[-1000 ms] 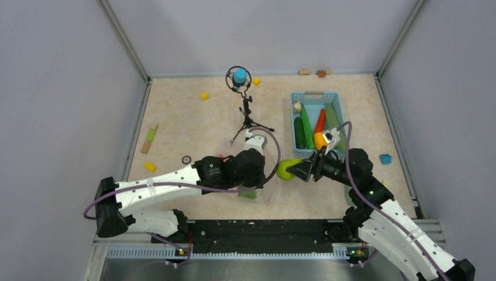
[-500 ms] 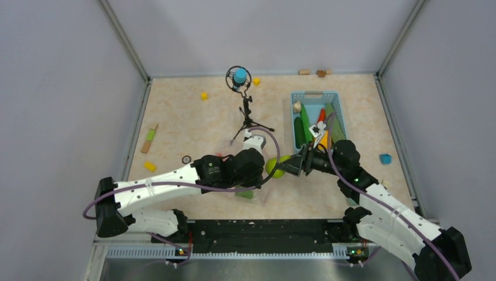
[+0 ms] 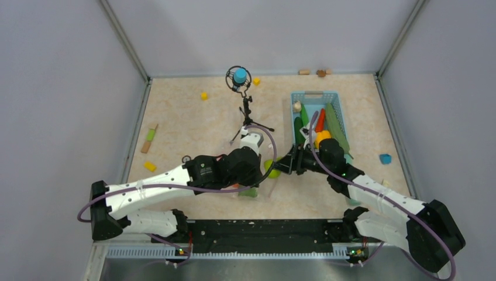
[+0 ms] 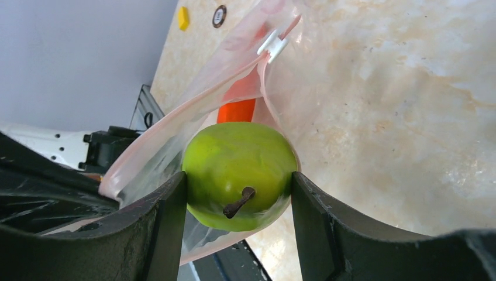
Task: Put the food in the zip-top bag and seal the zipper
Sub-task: Place the fake fruit in the zipper food storage bag.
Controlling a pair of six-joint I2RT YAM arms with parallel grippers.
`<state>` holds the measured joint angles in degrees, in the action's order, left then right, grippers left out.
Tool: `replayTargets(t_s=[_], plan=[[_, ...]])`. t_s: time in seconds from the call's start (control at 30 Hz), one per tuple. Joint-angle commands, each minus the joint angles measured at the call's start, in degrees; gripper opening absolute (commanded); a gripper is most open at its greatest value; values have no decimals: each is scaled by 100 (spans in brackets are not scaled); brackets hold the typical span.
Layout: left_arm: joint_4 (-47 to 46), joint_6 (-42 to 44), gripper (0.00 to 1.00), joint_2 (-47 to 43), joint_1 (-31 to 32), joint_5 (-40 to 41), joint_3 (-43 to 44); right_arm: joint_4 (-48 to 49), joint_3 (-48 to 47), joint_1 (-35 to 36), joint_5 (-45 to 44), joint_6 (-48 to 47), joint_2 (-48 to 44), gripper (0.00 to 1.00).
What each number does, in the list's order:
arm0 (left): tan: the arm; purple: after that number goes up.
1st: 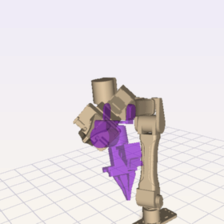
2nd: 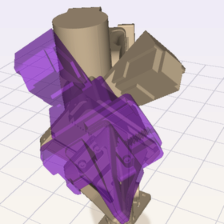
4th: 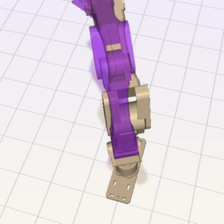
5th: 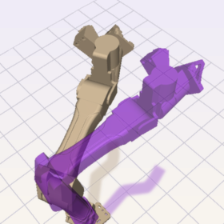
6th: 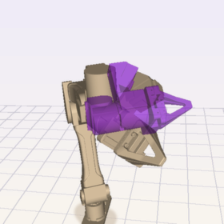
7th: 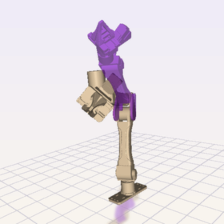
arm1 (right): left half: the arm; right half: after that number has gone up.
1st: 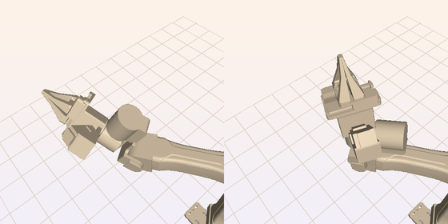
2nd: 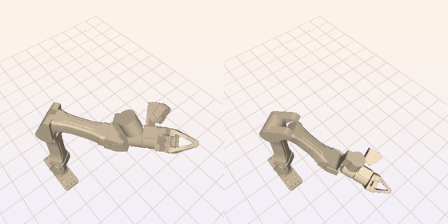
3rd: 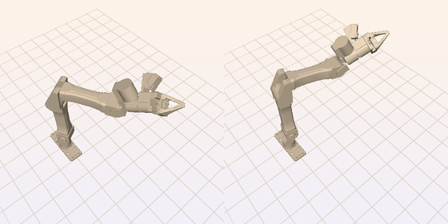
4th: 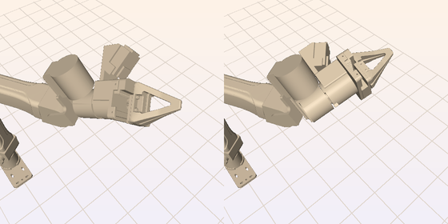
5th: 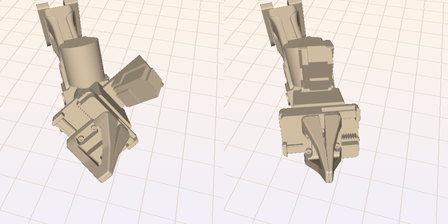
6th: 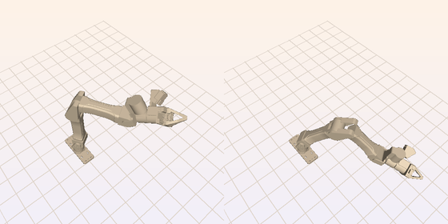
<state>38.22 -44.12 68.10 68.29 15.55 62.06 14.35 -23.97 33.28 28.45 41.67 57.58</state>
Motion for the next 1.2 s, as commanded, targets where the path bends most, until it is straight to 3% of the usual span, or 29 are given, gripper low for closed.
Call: replayTargets(t_s=[0.0,0.17,0.43,0.7,0.87,1.17], plan=[[-275,158,0,-128,19,21,92,68,-160,239,-553,-145,136,5],[-289,263,0,-60,17,55,169,-730,-579,631,-1354,-626,182,6],[-294,387,0,114,17,-6,341,-105,-590,970,-1129,-663,274,16],[-497,467,0,117,18,-280,307,-252,-807,1097,-2323,338,625,18],[-599,509,0,108,22,-349,283,-514,-994,1250,-2808,597,852,28],[-889,468,0,-166,17,-140,35,-249,-1183,1545,-2615,385,1189,40]])
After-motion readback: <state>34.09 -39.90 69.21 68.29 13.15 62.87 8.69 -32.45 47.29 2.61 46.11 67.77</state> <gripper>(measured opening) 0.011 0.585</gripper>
